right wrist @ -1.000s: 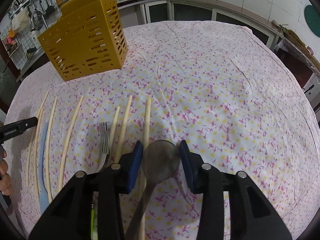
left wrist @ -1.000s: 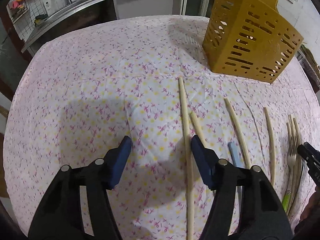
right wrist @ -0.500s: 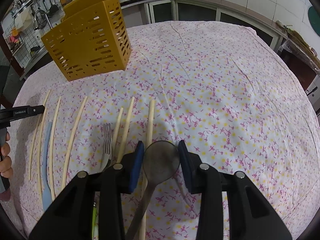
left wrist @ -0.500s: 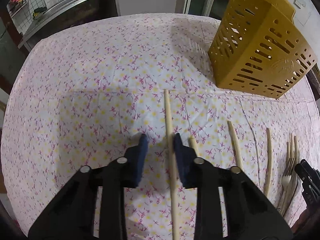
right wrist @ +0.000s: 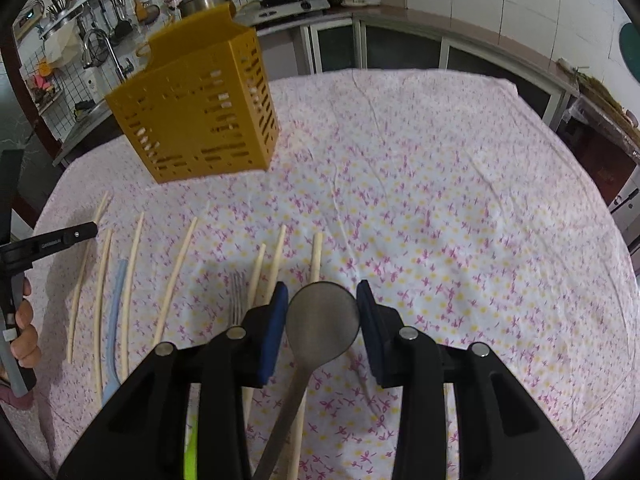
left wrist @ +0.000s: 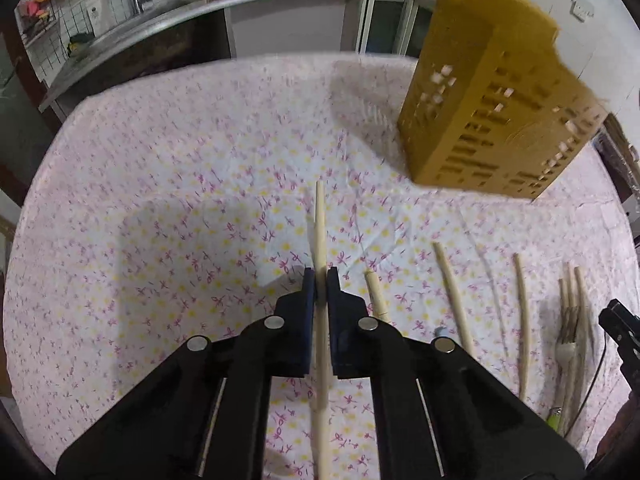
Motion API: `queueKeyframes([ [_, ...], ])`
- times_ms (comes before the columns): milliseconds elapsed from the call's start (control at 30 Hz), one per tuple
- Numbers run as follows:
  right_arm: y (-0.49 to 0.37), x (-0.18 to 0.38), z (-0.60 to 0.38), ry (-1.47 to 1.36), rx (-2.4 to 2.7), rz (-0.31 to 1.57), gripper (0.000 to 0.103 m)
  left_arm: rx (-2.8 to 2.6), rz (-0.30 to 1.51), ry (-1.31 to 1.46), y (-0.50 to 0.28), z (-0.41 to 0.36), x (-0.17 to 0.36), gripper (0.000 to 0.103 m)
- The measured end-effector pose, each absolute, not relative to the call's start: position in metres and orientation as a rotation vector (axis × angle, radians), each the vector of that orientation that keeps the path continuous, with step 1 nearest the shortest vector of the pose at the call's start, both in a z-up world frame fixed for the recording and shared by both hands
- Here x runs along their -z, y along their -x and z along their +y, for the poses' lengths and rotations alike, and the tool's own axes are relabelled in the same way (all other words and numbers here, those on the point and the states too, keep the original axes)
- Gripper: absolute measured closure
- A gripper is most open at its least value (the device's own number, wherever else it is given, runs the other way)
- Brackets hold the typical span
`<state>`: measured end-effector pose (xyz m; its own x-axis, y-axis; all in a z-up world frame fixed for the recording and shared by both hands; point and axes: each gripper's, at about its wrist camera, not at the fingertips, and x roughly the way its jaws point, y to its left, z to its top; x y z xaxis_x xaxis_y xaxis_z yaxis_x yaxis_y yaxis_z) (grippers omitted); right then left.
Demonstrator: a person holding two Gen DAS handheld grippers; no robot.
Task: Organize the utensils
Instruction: 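Lift the chopstick and spoon and carry both over the yellow holder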
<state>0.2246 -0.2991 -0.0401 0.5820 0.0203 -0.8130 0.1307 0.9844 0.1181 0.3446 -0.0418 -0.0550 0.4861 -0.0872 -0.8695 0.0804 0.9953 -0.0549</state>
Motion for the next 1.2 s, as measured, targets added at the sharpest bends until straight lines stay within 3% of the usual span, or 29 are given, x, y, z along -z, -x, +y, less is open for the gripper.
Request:
queueKeyframes([
  [267, -0.229, 0.007, -0.291, -0.112, 0.06, 0.826, 0.067, 0.159, 0.862, 0.043, -0.309, -0.036, -0.001, 0.098],
  [600, -0.243, -0.044, -0.279, -0.02, 0.049, 0.674, 0.067, 0.235, 0.677, 0.114, -0.311, -0.029, -0.033, 0.098],
  [1200, -0.314, -0.167, -0.26, 0.067, 0.055, 0.431, 0.067, 0.374, 0.31, 0.191, -0.361, -0.072, -0.14, 0.098],
])
